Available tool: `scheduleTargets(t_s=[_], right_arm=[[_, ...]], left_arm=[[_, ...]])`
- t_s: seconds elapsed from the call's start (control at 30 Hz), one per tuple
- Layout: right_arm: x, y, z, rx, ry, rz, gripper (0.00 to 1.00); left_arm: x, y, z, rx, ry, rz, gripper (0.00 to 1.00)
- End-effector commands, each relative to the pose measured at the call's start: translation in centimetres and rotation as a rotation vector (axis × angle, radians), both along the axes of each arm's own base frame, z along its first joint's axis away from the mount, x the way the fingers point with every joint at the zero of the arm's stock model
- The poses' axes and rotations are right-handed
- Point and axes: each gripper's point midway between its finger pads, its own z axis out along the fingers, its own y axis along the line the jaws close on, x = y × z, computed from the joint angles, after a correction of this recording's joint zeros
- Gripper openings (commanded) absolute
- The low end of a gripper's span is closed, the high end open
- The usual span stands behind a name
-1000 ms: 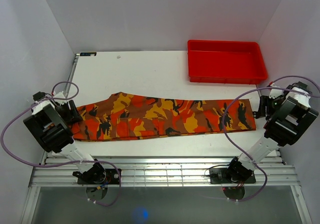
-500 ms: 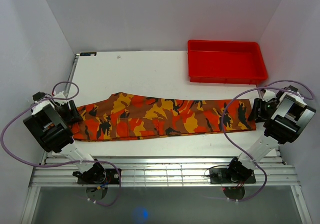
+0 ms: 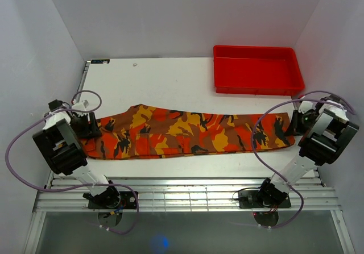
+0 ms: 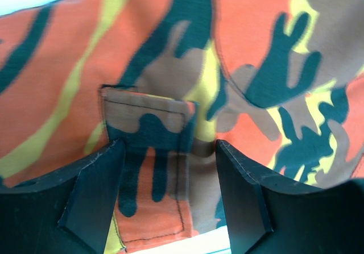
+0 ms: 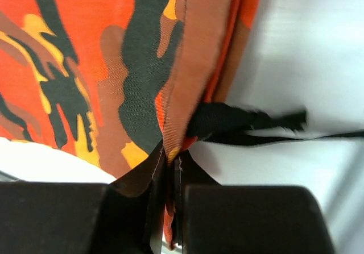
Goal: Fold and stack the trousers
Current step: Fold the trousers
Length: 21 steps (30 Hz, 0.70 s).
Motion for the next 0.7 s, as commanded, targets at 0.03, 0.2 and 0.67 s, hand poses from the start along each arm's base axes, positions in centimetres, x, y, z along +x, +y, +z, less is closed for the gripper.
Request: scheduleTargets(t_s=[0.03,0.2,0.67], right_arm=[[0.6,-5.2,5.6,-0.21,-0.105,-0.023,0.08],[0.3,-9.2,7.8,-0.332,-0.115,-0.021,0.08],[3.0,12.5,12.7,0.088,-0.297,0.28,0.08]], left_arm=[[0.1,-4.1,1.5,-0.03,-0.032,-0.105,0.75],[1.2,-5.7,4.1,-0.049,-0.117,-0.139,0.79],[0.8,-6.8,3.4,-0.11,-0.112,-0.152,0.82]])
